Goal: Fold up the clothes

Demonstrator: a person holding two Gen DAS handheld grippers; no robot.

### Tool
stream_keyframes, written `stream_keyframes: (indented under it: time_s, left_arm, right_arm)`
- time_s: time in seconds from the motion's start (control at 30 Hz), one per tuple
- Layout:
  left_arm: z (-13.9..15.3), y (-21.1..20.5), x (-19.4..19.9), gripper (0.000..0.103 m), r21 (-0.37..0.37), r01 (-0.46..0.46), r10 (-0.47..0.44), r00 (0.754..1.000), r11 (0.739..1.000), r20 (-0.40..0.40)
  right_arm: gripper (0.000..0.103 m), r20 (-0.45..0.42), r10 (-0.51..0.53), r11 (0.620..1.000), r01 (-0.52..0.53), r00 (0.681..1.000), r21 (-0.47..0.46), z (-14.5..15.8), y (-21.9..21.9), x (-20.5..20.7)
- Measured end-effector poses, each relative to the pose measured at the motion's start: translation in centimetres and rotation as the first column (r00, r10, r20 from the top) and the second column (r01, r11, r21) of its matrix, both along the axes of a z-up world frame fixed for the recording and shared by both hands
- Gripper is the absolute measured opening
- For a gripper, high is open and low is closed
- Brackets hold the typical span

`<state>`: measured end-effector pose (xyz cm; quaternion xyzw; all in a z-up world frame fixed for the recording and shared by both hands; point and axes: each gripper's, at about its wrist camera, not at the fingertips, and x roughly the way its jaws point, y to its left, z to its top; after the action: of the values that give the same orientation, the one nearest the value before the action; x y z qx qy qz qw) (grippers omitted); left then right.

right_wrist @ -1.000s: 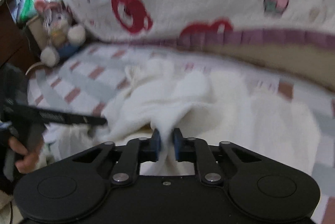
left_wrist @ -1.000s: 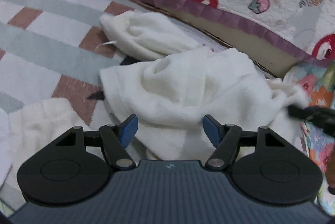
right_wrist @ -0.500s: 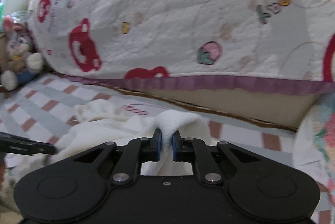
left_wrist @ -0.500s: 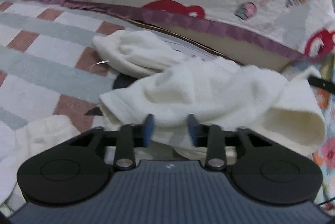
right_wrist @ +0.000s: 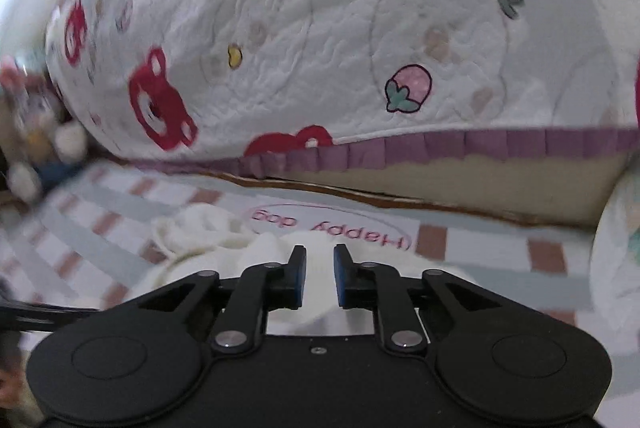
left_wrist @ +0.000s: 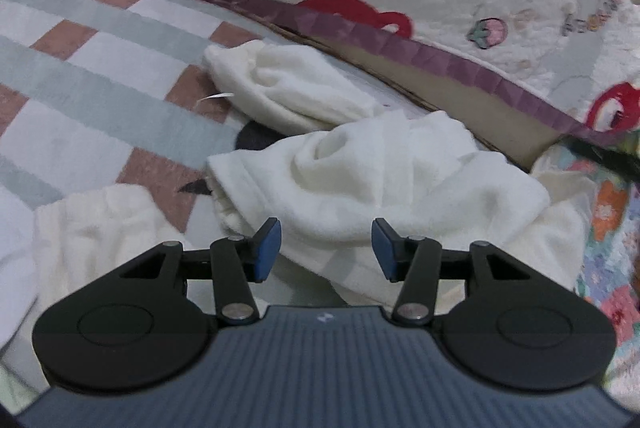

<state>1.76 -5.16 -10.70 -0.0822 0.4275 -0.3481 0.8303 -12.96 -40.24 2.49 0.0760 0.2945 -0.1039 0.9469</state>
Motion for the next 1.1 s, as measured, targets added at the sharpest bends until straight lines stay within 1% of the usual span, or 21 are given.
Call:
stream_keyframes:
  time_s: [0.07,0.13,0.2,0.23,0.27,0.3,0.37,0.43,0.5,0.53,0.57,0.63,0.67,0.77,0.83,0.9,0.93,1.0,1.03,1.07,1.1]
  left_arm:
    - [-0.5,-0.2,0.1,0.049,0.003,0.051,-0.051,0.998,0.999,0.037]
    - [-1.1,0.1,0.8,0.049,-0.013,0.044,-0.044,0.999,0.999,-0.009]
    - [-1.7,0.4,1.6,0.049,-0.028,0.037,-0.038,0.998,0.999,-0.057]
    - [-1.9,0.9,1.6,0.050,-0.045,0.007,-0.011,0.996,0.999,-0.092]
    - [-2.1,1.5,1.5,0.050,-0.062,-0.025,0.016,0.992,0.998,-0.129]
    - [-2.3,2.0,1.5,0.050,-0.076,-0.056,0.043,0.985,0.995,-0.165]
    - [-1.6,2.4,0.9,0.050,-0.086,-0.083,0.065,0.980,0.993,-0.190]
    - [-0.2,2.5,-0.3,0.050,-0.104,-0.098,0.081,0.985,0.990,-0.154]
    - [0.3,2.2,-1.9,0.051,-0.067,-0.109,0.098,0.984,0.992,-0.151]
    - [0.3,2.1,-2.5,0.051,-0.054,-0.103,0.093,0.984,0.993,-0.154]
    - [0.3,1.9,-3.1,0.051,-0.041,-0.096,0.088,0.984,0.995,-0.158]
    - [0.6,1.8,-4.3,0.051,-0.015,-0.077,0.074,0.988,0.997,-0.132]
    - [0.7,1.8,-4.9,0.052,-0.006,-0.073,0.072,0.991,0.997,-0.111]
    - [0.6,2.0,-5.9,0.053,-0.011,-0.090,0.089,0.993,0.996,-0.082]
    - [0.6,2.4,-6.0,0.053,-0.038,-0.112,0.109,0.991,0.993,-0.081]
    - [0.9,2.9,-6.2,0.053,-0.053,-0.127,0.123,0.990,0.991,-0.066]
    - [1.1,3.1,-6.3,0.053,-0.061,-0.134,0.130,0.990,0.989,-0.059]
    - [1.6,3.5,-7.0,0.053,-0.068,-0.136,0.132,0.990,0.988,-0.057]
    - [1.9,3.7,-7.4,0.053,-0.066,-0.138,0.135,0.989,0.988,-0.055]
    - [2.2,3.9,-7.9,0.053,-0.065,-0.140,0.137,0.989,0.988,-0.053]
    - [2.5,4.3,-8.4,0.053,-0.066,-0.155,0.150,0.986,0.986,-0.072]
  right_arm:
    - [0.018,0.045,0.002,0.999,0.000,0.999,-0.050,-0.3,0.3,2.3]
    - [0.018,0.103,-0.019,0.999,0.022,0.995,-0.031,-0.2,-0.2,4.6]
    - [0.018,0.168,-0.081,0.997,0.082,0.982,0.000,-0.2,-0.4,5.7]
    - [0.018,0.192,-0.112,0.994,0.110,0.975,0.019,-0.4,-0.1,5.4]
    - [0.018,0.214,-0.139,0.990,0.135,0.967,0.037,-0.8,0.4,4.2]
    - [0.018,0.244,-0.170,0.985,0.160,0.955,0.059,-1.5,1.0,1.9]
    - [0.019,0.301,-0.231,0.972,0.209,0.925,0.105,-2.9,2.2,-2.6]
    - [0.026,0.344,-0.295,0.954,0.254,0.891,0.161,-4.5,3.2,-7.1]
    - [0.027,0.286,-0.384,0.909,0.303,0.878,0.287,-7.2,2.7,-10.7]
    - [0.029,0.253,-0.424,0.879,0.329,0.869,0.346,-8.6,2.5,-12.5]
    - [0.029,0.222,-0.459,0.849,0.352,0.860,0.393,-9.6,2.1,-13.6]
    - [0.029,0.218,-0.489,0.822,0.363,0.844,0.439,-10.1,1.8,-14.8]
    - [0.029,0.229,-0.495,0.825,0.372,0.838,0.425,-9.7,1.9,-14.9]
    - [0.029,0.263,-0.457,0.867,0.359,0.850,0.346,-8.2,3.0,-14.3]
    - [0.030,0.237,-0.492,0.848,0.400,0.837,0.349,-8.5,3.9,-15.5]
    - [0.031,0.212,-0.527,0.827,0.440,0.823,0.350,-8.8,4.9,-16.6]
    - [0.033,0.200,-0.544,0.816,0.460,0.815,0.350,-9.0,5.3,-17.2]
    - [0.033,0.174,-0.578,0.793,0.499,0.797,0.350,-9.3,6.3,-18.4]
    - [0.034,0.159,-0.598,0.778,0.521,0.786,0.351,-9.4,6.8,-19.1]
    - [0.035,0.131,-0.629,0.750,0.555,0.766,0.361,-9.6,7.3,-20.6]
    - [0.035,0.107,-0.652,0.728,0.580,0.751,0.365,-9.8,7.9,-22.0]
